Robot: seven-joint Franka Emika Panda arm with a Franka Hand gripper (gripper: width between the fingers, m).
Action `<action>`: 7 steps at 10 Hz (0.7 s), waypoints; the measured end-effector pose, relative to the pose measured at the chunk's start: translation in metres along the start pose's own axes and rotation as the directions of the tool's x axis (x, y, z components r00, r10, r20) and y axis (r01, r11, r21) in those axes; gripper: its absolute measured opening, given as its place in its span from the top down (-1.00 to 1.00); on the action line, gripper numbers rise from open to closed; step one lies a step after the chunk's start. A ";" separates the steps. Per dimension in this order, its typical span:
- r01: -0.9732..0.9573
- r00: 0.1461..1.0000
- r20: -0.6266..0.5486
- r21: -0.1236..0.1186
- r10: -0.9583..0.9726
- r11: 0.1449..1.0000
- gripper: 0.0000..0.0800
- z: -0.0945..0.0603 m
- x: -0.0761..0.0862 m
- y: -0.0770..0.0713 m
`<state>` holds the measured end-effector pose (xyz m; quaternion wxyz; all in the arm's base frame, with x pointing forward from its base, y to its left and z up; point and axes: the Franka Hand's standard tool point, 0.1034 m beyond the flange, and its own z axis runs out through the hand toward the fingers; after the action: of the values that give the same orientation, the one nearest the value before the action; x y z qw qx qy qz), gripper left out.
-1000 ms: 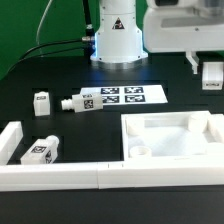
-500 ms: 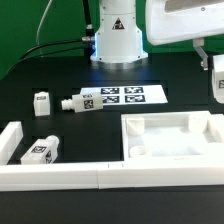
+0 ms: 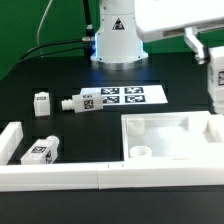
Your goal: Assemble square table
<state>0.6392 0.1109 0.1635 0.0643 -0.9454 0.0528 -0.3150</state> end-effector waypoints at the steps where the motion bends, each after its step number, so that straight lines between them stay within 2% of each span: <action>1: 0.022 1.000 0.008 -0.003 -0.022 1.000 0.29 0.002 -0.005 0.001; 4: 0.070 0.997 -0.017 -0.008 -0.070 0.998 0.29 0.008 -0.010 0.002; 7: 0.175 0.983 -0.045 -0.039 -0.176 0.984 0.29 0.026 -0.015 0.019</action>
Offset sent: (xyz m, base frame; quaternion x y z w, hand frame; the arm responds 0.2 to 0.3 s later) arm -0.0018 -0.0119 -0.0290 -0.0710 0.0845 -0.1500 0.9825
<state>0.6418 0.0965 0.1310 0.0186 -0.9394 -0.0237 -0.3414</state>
